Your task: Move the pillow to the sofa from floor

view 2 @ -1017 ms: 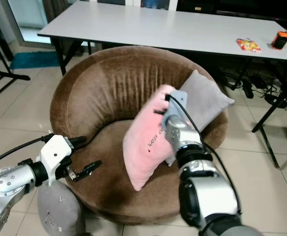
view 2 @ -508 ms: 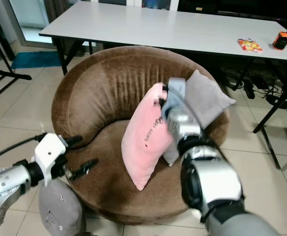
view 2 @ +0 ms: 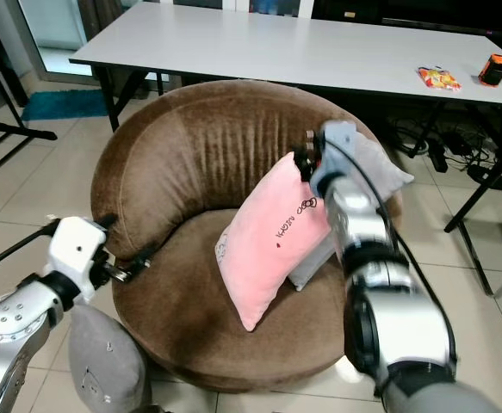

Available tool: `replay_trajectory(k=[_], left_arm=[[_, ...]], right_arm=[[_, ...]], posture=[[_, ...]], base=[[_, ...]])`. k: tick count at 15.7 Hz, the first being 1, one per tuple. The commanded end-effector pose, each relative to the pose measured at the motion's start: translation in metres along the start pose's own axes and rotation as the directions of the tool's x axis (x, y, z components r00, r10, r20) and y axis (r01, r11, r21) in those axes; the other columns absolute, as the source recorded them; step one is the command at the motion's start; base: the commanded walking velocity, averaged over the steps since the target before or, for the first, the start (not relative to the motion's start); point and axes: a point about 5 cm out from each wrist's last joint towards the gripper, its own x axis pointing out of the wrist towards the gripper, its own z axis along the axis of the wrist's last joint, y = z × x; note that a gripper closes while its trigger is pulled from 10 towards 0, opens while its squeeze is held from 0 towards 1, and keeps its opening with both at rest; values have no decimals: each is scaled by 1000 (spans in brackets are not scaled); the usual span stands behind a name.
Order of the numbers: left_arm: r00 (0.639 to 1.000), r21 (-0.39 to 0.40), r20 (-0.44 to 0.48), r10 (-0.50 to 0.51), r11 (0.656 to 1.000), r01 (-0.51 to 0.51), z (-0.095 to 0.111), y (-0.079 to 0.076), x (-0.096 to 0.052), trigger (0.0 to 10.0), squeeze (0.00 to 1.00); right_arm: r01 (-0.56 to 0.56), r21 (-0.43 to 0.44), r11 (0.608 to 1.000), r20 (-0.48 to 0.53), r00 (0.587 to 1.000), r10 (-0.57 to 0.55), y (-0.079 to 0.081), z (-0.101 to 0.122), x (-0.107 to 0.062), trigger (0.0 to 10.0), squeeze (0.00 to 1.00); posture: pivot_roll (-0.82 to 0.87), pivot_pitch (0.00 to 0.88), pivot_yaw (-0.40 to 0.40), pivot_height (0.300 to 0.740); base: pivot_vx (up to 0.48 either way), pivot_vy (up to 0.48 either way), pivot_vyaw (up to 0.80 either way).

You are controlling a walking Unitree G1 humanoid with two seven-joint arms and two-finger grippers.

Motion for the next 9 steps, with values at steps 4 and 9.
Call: replay_trajectory(k=[4,9], left_arm=[[988,0,-10,152,988,-152,-3,0,-9,10000,106],[982,-19,-10,186,982,-187,-4,0,-8,10000,0]], right_arm=[[95,150,984,21,995,-99,3,-25,-49,10000,1000],[199,119,973,-63,979,-193,26,-52,-95,10000,106]], posture=[[-11,0,-37,740],[-41,0,-20,740]], base=[[0,0,0],[-64,0,0]])
